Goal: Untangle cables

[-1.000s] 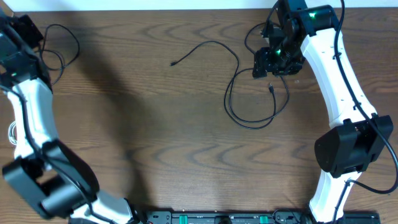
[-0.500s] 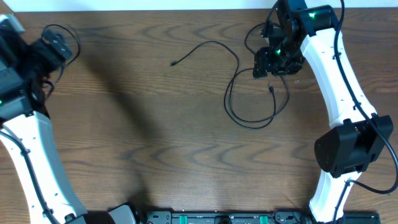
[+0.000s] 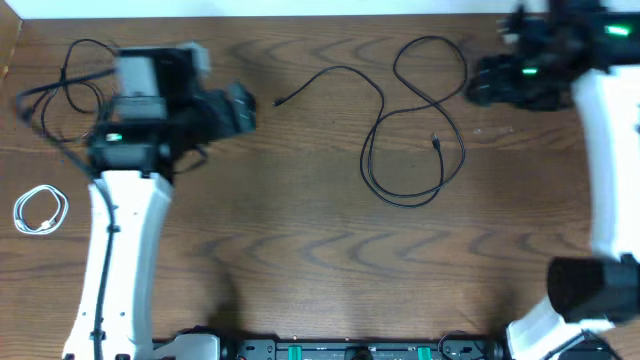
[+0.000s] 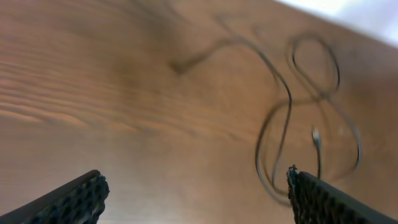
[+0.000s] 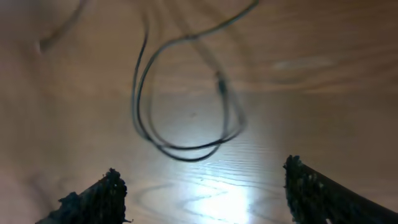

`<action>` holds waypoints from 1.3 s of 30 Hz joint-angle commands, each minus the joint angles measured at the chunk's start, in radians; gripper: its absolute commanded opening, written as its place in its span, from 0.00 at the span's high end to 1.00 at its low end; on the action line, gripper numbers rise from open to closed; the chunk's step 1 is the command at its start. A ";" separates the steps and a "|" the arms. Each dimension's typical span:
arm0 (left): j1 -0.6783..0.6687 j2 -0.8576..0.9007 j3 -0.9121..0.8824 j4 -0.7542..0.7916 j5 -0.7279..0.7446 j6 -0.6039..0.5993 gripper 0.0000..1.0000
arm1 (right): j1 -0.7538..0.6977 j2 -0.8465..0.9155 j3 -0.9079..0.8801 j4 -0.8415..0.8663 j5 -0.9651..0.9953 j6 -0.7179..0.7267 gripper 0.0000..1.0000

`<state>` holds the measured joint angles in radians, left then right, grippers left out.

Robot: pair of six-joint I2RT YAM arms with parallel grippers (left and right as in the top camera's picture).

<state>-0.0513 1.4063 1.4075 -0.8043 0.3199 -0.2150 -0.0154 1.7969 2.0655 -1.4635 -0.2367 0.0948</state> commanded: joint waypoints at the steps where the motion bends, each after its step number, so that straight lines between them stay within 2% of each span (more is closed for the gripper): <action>1: -0.086 0.007 -0.036 0.011 -0.044 -0.031 0.05 | -0.058 -0.028 0.003 -0.018 -0.002 -0.003 0.18; 7: -0.262 0.125 -0.061 0.122 -0.025 -0.036 0.03 | -0.103 -0.026 -0.003 -0.045 -0.001 -0.014 0.18; 12: -0.394 0.257 -0.061 0.230 -0.025 0.011 0.01 | -0.102 -0.026 -0.003 -0.051 -0.001 -0.027 0.18; 17: -0.480 0.402 -0.060 0.303 -0.062 0.010 0.19 | -0.101 -0.026 -0.005 -0.073 0.000 -0.052 0.18; 18: -0.490 0.428 -0.060 0.306 -0.103 0.005 0.23 | -0.101 -0.026 -0.005 -0.079 -0.001 -0.060 0.18; 22: -0.505 0.490 -0.060 0.329 -0.227 -0.035 0.23 | -0.101 -0.026 -0.005 -0.095 -0.001 -0.079 0.18; 33: -0.511 0.651 -0.060 0.576 -0.227 -0.035 0.22 | -0.101 -0.026 -0.006 -0.100 -0.001 -0.093 0.18; 39: -0.518 0.692 -0.060 0.608 -0.228 -0.035 0.22 | -0.101 -0.026 -0.006 -0.100 -0.001 -0.093 0.18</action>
<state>-0.5613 2.0819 1.3487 -0.2016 0.1051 -0.2398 -0.1146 1.7691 2.0647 -1.5600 -0.2344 0.0196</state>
